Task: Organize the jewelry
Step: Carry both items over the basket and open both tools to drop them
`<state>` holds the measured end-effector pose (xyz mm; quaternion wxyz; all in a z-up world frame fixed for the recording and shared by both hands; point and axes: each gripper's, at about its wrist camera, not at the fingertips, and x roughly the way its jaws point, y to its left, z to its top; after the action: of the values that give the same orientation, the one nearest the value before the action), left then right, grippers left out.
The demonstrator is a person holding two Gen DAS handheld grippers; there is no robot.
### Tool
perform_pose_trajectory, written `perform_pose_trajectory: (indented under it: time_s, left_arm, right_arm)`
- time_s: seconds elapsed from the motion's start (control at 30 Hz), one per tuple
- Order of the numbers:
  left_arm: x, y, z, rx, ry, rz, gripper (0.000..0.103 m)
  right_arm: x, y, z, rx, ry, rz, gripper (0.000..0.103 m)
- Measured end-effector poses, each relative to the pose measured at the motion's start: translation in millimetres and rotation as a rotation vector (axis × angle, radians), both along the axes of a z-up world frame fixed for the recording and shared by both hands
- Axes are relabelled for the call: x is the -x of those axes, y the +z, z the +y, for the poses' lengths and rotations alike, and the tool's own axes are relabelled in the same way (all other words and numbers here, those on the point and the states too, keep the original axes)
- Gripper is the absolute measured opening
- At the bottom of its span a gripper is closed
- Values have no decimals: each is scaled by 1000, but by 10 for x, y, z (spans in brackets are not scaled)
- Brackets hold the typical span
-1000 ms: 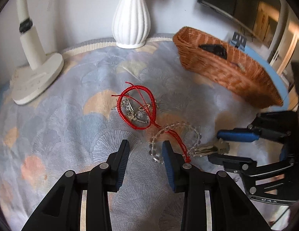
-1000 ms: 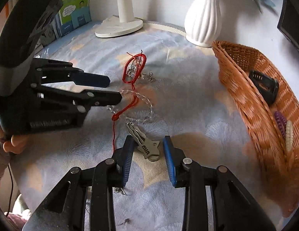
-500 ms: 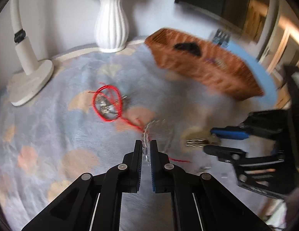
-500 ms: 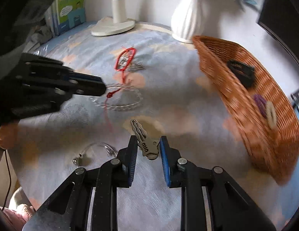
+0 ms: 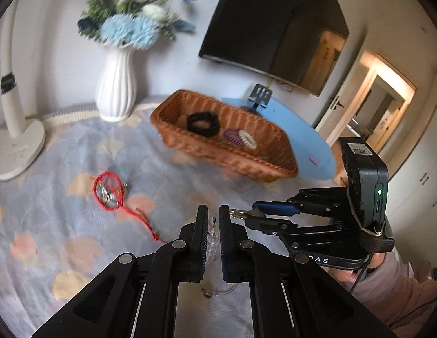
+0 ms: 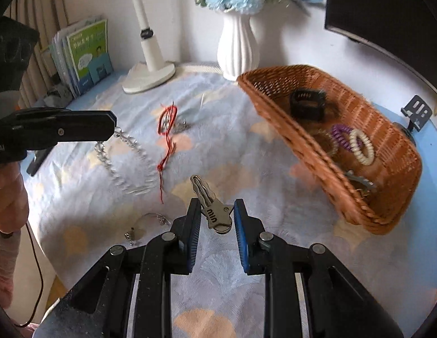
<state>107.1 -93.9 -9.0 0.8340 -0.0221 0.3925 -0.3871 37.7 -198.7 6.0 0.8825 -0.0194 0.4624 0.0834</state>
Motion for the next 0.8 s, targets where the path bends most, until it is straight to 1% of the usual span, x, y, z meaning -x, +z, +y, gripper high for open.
perform_pose_trajectory:
  time_s: [0.17, 0.33, 0.43, 0.6, 0.7, 0.8]
  left_arm:
    - [-46, 143, -119, 1, -30, -29, 7]
    - [-191, 248, -369, -14, -64, -46, 8]
    - [-283, 322, -565, -16, -94, -61, 8]
    - [-418, 489, -919, -18, -138, -105, 8]
    - [-582, 541, -1153, -40, -144, -122, 8]
    - [-760, 515, -1357, -57, -140, -118, 8]
  right_arm:
    - [28, 192, -152, -6, -48, -41, 26]
    - [49, 466, -493, -26, -133, -98, 26]
    - [17, 577, -773, -36, -196, -115, 26]
    - [-122, 623, -1308, -208, -285, -102, 26]
    - [-276, 598, -1571, -227, -367, -98, 26]
    - [-455, 510, -1782, -243, -429, -72, 26]
